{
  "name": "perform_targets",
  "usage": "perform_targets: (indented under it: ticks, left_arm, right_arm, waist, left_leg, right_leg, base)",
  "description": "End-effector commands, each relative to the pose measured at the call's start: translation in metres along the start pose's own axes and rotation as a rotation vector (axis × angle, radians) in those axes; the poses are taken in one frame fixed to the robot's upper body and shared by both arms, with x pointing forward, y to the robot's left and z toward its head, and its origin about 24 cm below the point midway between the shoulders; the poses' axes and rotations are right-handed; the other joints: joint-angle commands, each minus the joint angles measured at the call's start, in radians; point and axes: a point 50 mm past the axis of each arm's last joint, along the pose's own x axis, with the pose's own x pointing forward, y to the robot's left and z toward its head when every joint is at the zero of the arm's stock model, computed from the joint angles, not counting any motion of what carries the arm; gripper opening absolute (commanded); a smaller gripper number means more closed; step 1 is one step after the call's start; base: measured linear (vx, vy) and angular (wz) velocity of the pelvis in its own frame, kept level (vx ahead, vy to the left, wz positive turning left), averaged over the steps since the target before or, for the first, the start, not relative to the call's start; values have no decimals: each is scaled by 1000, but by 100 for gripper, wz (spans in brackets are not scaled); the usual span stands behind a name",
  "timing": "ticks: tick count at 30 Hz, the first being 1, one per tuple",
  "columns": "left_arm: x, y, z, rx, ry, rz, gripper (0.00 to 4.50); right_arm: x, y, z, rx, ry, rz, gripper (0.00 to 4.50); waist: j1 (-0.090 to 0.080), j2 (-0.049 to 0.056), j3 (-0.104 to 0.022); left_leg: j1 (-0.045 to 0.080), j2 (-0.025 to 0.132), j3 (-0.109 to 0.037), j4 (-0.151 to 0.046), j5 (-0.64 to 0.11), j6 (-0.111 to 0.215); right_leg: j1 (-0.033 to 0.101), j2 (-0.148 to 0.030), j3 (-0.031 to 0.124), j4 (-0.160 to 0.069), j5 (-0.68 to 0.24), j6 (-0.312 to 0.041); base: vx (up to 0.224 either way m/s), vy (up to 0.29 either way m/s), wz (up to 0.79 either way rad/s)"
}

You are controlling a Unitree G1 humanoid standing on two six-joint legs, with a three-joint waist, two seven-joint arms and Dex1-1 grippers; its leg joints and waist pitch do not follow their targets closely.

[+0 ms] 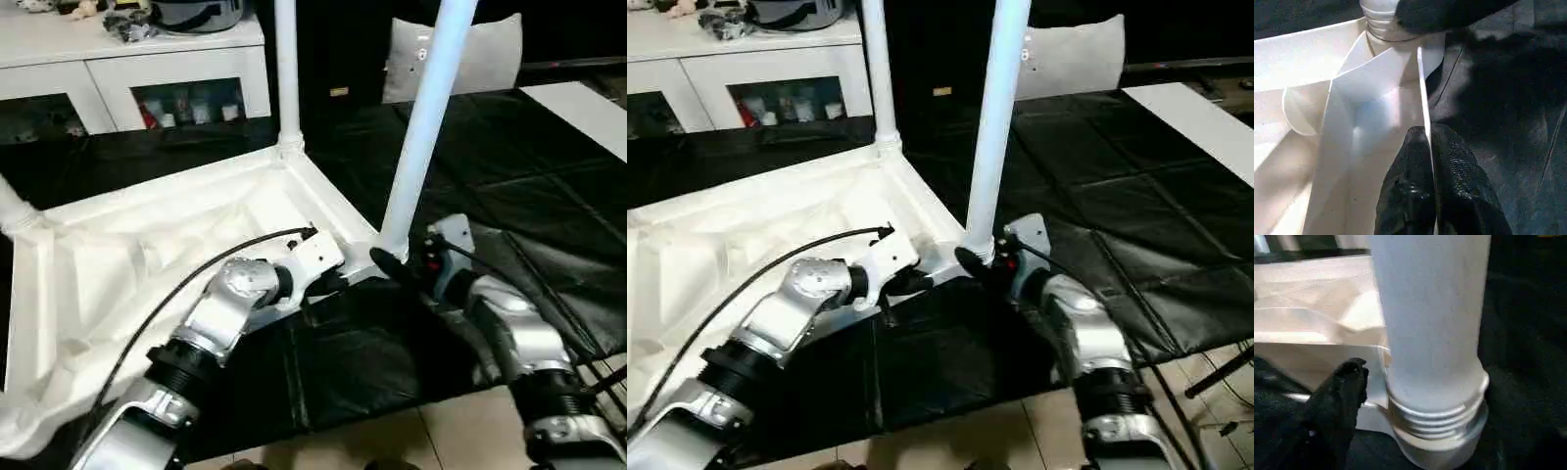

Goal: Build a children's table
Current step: Rotate leg to tighten

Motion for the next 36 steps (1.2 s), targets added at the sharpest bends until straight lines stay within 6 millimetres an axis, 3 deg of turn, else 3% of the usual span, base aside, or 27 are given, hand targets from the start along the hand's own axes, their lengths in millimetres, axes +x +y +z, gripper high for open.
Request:
perform_targets:
  ticks: [1,7,20,22,28,36]
  left_arm:
    - [-6,0,-13,43,71,-42,0]
    - [-18,-7,-23,165,99,-243,0]
    - [-34,-11,-28,295,135,-530,0]
    - [-35,-11,-27,293,131,-542,0]
    - [-36,-11,-25,298,121,-576,0]
    - [-36,-11,-26,289,117,-578,0]
  right_arm:
    - [-8,-2,10,-42,-20,67,432]
    - [-27,-4,20,-149,72,269,444]
    - [-29,15,12,-217,235,574,444]
    - [-28,16,12,-209,235,582,410]
    - [-24,20,10,-189,240,617,366]
    - [-20,24,9,-182,232,637,295]
  waist:
    - [11,-10,-66]
    - [16,-8,-64]
    - [44,-7,-63]
    - [46,-8,-64]
    - [59,-7,-66]
    - [60,-8,-66]
  left_leg:
    - [13,48,-22,-69,-275,76]
    - [16,52,-23,-73,-295,64]
    - [23,59,-22,-77,-315,38]
    - [23,59,-21,-77,-314,37]
    - [24,59,-19,-75,-293,35]
    - [24,59,-21,-76,-294,31]
  right_leg:
    - [48,-56,39,-84,-303,-192]
    - [46,-54,38,-82,-316,-198]
    - [43,-58,42,-78,-337,-205]
    - [43,-58,43,-77,-329,-209]
    - [44,-58,43,-72,-295,-218]
    - [44,-60,43,-74,-324,-207]
  base:
    - [0,0,0]
    - [0,0,0]
    - [0,0,0]
    - [0,0,0]
    - [0,0,0]
    - [0,0,0]
